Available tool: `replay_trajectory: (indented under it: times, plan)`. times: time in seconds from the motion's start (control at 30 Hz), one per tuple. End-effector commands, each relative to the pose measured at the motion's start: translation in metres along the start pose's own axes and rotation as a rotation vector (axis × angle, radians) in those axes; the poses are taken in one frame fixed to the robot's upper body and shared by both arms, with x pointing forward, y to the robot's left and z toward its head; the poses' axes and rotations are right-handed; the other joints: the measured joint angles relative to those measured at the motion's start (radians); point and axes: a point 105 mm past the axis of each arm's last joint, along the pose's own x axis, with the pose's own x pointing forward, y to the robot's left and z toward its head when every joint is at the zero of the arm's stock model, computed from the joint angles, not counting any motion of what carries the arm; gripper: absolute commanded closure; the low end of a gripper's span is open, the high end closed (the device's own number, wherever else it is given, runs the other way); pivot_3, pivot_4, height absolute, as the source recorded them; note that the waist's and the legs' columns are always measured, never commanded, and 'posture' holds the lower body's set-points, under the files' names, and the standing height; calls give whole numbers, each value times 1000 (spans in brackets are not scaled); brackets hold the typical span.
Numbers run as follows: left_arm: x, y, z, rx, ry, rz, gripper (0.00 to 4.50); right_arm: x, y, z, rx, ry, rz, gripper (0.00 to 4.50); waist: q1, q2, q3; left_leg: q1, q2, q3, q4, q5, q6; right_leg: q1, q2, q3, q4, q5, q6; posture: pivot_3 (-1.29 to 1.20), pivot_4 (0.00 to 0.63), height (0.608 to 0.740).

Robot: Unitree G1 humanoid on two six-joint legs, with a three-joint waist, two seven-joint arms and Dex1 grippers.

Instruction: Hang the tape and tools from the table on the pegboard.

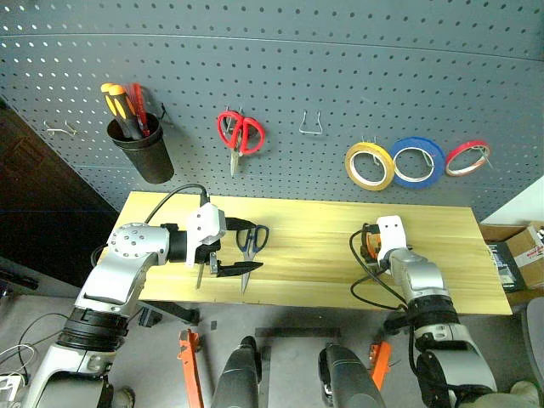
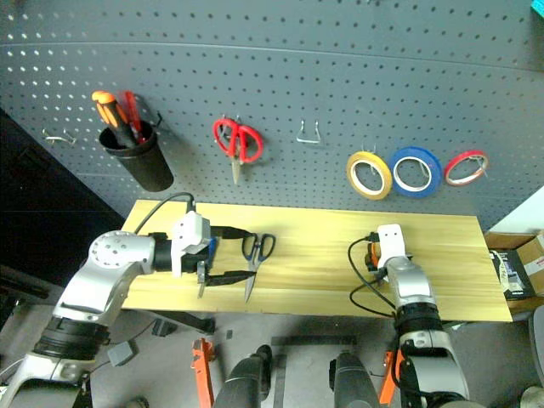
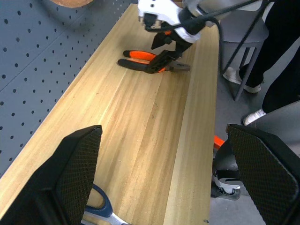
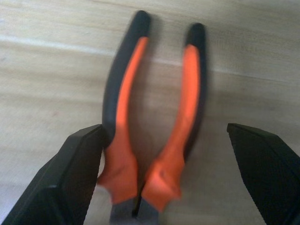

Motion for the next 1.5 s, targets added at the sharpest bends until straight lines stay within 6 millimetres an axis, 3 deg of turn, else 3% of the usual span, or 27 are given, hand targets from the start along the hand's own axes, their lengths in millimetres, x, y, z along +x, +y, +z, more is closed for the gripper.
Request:
replay_trajectory:
  times: [0.03, 0.07, 0.17, 0.27, 0.4, 0.5, 0.57, 0.63, 0.73, 0.87, 1.03, 1.27, 1.5]
  plan:
    - [-1, 0, 6, 37, -18, 13, 0, 6, -3, -17, 47, 64, 14, 55, 0, 0, -1, 0, 1, 0, 0, 0, 0, 0, 1, 0, 0, 0, 0, -46, 200, 740]
    - [-1, -1, 6, 36, -19, 14, 0, 6, -2, -20, 57, 84, 22, 55, 0, 0, -1, 1, 1, 0, 1, 0, 0, 1, 1, 0, 0, 0, 0, -47, 200, 740]
    - [-2, -2, 4, 34, -17, 16, 0, 6, -1, -28, 89, 124, 39, 618, 0, -1, -5, 1, 2, 1, 2, 0, 0, 2, 2, 0, 0, 0, 0, -49, 197, 740]
    - [-2, -2, 3, 35, -16, 18, 0, 6, 1, -31, 111, 141, 56, 1504, 3, -1, -12, 1, 2, 1, 2, 0, 0, 2, 2, 0, 0, 0, 0, -52, 196, 740]
    - [-4, -1, 2, 9, -29, 39, 0, 2, 14, -29, 111, 131, 107, 1682, 3, -1, -19, 1, 2, 1, 2, 0, 0, 2, 2, 1, 0, 0, -1, -55, 191, 740]
    - [-9, 5, 2, -21, -55, 94, 0, -8, 28, -1, 8, -22, 155, 1709, 2, -1, -20, 1, 2, 1, 2, 0, 0, 2, 2, 0, 0, -1, -1, -53, 192, 740]
    - [-16, 10, 4, -35, -75, 146, 0, -27, 47, 23, -85, -170, 220, 1717, 2, 0, -20, 1, 3, 1, 1, 0, 0, 1, 2, 0, 0, -1, -1, -49, 194, 740]
    - [-21, 12, 6, -54, -94, 183, 0, -46, 62, 33, -169, -269, 277, 1718, -4, 0, -20, 0, 3, 1, 1, 0, 0, -1, 3, 1, 1, -1, -2, -49, 196, 740]
    - [-33, 18, 5, -111, -119, 293, 0, -100, 102, 57, -230, -544, 446, 1722, -7, 0, -19, 0, 4, 2, 0, 0, 0, -1, 3, 1, 1, -2, -1, -44, 199, 740]
    - [-43, 15, 11, -139, -156, 327, 0, -142, 122, 70, -222, -697, 530, 1730, 1, 0, -19, 0, 6, 2, 0, 0, 0, -1, 4, 0, 0, -3, -1, -37, 201, 740]
    - [-70, 25, 29, -106, -292, 494, 0, -201, 139, 142, -182, -1038, 571, 1733, 7, 0, -19, 1, 15, 8, 1, 0, -1, -1, 4, 0, -1, -4, -9, -21, 205, 740]
    - [-71, 32, 43, -131, -369, 521, 0, -229, 155, 225, -220, -1290, 561, 1734, 26, 0, -20, 1, 19, 14, 1, 0, -1, -1, 6, -3, -1, -1, -12, -8, 205, 740]
    - [-54, 34, 54, -100, -356, 504, 0, -222, 158, 281, -266, -1404, 454, 1735, 34, 0, -19, -1, 18, 16, -1, 3, -6, -2, 8, -2, -3, 3, -10, 30, 216, 740]
